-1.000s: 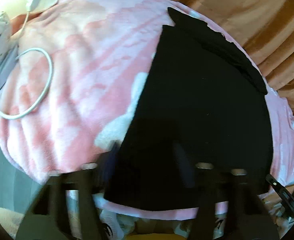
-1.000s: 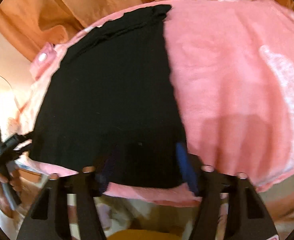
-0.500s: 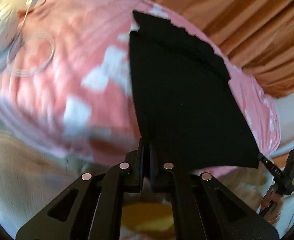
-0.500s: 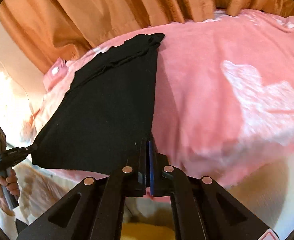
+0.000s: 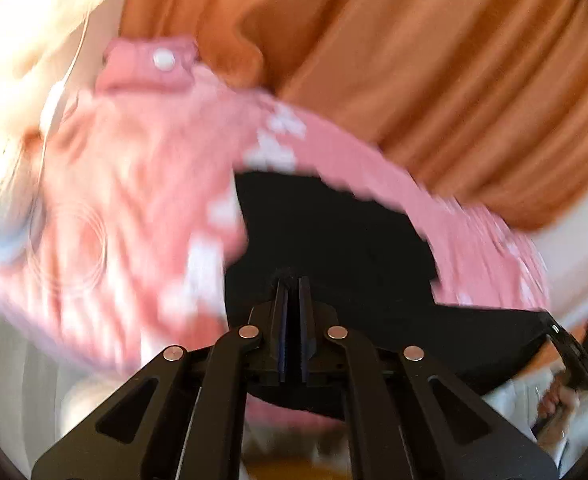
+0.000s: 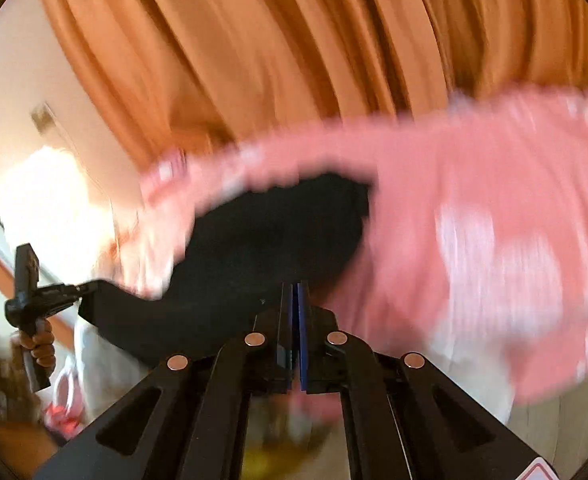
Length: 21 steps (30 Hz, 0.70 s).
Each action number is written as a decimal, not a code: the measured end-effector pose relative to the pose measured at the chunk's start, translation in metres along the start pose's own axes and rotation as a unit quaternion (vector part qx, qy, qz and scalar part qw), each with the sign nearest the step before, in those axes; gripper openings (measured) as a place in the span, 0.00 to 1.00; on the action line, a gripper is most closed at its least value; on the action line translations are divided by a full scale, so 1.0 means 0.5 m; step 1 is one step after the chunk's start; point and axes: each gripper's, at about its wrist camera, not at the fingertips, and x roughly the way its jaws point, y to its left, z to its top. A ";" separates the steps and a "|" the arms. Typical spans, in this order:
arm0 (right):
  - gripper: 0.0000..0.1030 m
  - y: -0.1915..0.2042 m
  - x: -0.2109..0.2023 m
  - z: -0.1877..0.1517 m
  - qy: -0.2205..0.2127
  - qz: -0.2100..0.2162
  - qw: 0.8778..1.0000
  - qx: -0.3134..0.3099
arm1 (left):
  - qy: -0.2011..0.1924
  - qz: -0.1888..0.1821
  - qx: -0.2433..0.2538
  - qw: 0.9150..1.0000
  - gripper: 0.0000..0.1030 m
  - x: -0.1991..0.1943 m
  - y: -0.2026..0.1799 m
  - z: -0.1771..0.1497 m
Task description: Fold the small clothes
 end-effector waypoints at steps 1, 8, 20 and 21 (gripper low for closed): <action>0.02 -0.012 0.027 0.039 -0.016 0.005 1.000 0.002 | -0.003 0.019 0.002 1.000 0.03 0.059 -0.002 0.052; 0.02 -0.140 0.425 0.203 0.039 -0.031 0.995 0.090 | 0.043 0.142 -0.033 0.988 0.00 0.416 0.040 0.198; 0.50 -0.207 0.470 0.225 0.084 -0.048 0.992 0.074 | 0.094 0.059 0.157 0.981 0.55 0.440 -0.014 0.116; 0.50 -0.201 0.466 0.213 0.104 -0.040 0.991 0.069 | 0.102 0.048 0.150 0.982 0.55 0.443 -0.005 0.108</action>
